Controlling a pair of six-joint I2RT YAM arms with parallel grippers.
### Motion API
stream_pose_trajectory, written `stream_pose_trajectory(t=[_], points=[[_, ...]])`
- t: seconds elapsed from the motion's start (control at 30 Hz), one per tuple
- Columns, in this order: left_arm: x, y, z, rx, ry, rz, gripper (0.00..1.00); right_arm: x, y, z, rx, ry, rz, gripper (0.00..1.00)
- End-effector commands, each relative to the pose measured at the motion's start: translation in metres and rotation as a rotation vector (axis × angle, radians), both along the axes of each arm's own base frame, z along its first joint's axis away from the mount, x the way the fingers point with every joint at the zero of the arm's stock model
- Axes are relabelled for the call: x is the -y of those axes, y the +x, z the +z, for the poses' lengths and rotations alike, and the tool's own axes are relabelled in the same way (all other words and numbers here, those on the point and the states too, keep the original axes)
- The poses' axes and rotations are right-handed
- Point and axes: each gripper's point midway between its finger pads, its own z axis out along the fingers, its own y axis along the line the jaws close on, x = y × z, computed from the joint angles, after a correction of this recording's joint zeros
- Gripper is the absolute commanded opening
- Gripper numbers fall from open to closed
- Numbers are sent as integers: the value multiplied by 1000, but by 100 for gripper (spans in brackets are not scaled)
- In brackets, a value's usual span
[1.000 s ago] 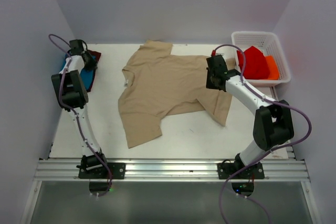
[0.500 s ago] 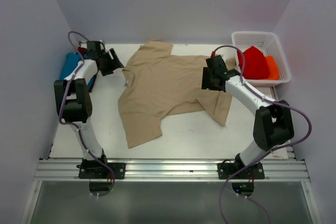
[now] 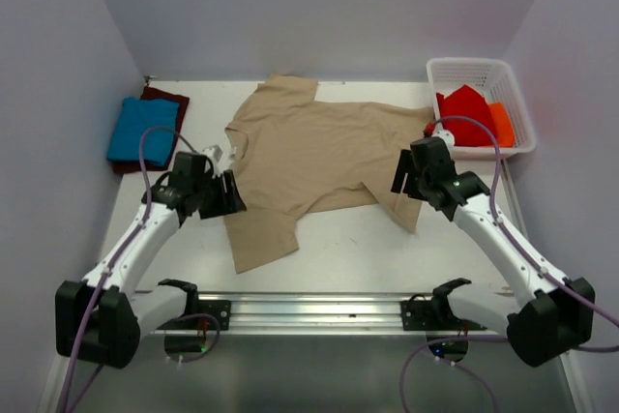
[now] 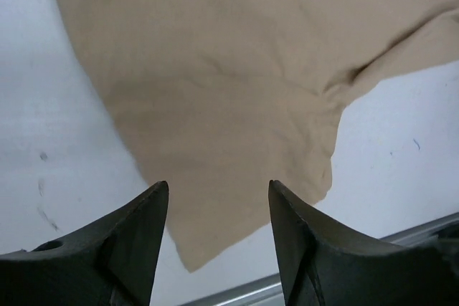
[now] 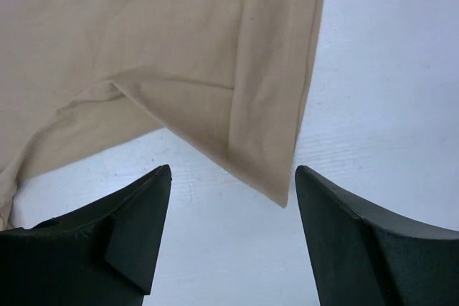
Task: Fold and stack the t-shirts
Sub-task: Flatten the tshirt out
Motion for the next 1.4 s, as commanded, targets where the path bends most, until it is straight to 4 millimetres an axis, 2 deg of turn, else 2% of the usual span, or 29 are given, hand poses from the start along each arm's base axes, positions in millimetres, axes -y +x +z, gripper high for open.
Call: stream_pose_trajectory(t=[0.0, 0.03, 0.17, 0.2, 0.23, 0.27, 0.37, 0.47, 0.6, 0.63, 0.67, 0.7, 0.73, 0.8, 0.83, 0.9, 0.97, 1.0, 1.1, 1.2, 1.23, 1.27, 1.37], points=[[9, -48, -9, -78, -75, 60, 61, 4, -21, 5, 24, 45, -22, 74], [6, -59, -5, -83, -75, 86, 61, 4, -24, 6, 28, 49, -22, 74], [12, -81, 3, -90, -169, 181, 59, 2, -33, -1, 5, 66, -5, 75], [12, -90, -3, -114, -174, 191, 58, 0, -33, -3, -6, 68, 1, 75], [11, -94, -1, -102, -190, 206, 58, 0, -33, -5, -13, 70, 3, 75], [10, -102, -10, -133, -199, 235, 57, -1, -33, -8, -21, 72, 5, 75], [15, -105, -3, -106, -239, 251, 51, -5, -35, -16, -50, 84, 11, 75], [15, -107, -8, -131, -210, 245, 50, -8, -36, -20, -62, 96, 17, 75], [18, -109, -21, -225, -129, 181, 50, -7, -34, -24, -62, 92, 9, 75], [18, -109, -23, -224, -93, 121, 50, -6, -35, -26, -66, 87, -1, 75], [22, -105, -15, -220, -74, 84, 50, -6, -34, -31, -82, 80, -5, 75], [17, -106, -23, -270, -14, 81, 50, -6, -34, -34, -94, 79, -13, 74], [20, -104, -23, -267, -5, 64, 50, -4, -35, -39, -109, 71, -27, 73], [31, -94, -19, -231, -36, 35, 50, -7, -34, -49, -143, 80, -50, 58], [34, -90, -17, -219, -43, 34, 50, -8, -33, -56, -147, 90, -59, 44], [38, -77, -9, -176, -49, 43, 50, -7, -39, -77, -194, 105, -109, 28], [42, -66, 3, -128, -61, 45, 50, -12, -42, -89, -227, 141, -137, 18], [41, -61, 7, -102, -55, 54, 50, -11, -48, -97, -242, 144, -150, 17], [42, -53, 14, -49, -57, 60, 50, -9, -52, -99, -229, 163, -187, 27], [43, -53, -5, -64, -43, 36, 51, 5, -60, -96, -208, 127, -231, 37], [44, -55, -17, -82, -37, 27, 51, 6, -63, -96, -214, 125, -236, 40], [47, -59, -28, -123, -40, 11, 51, 9, -64, -94, -205, 119, -244, 41], [54, -62, -47, -158, -55, -8, 51, 12, -64, -93, -196, 109, -261, 44]])
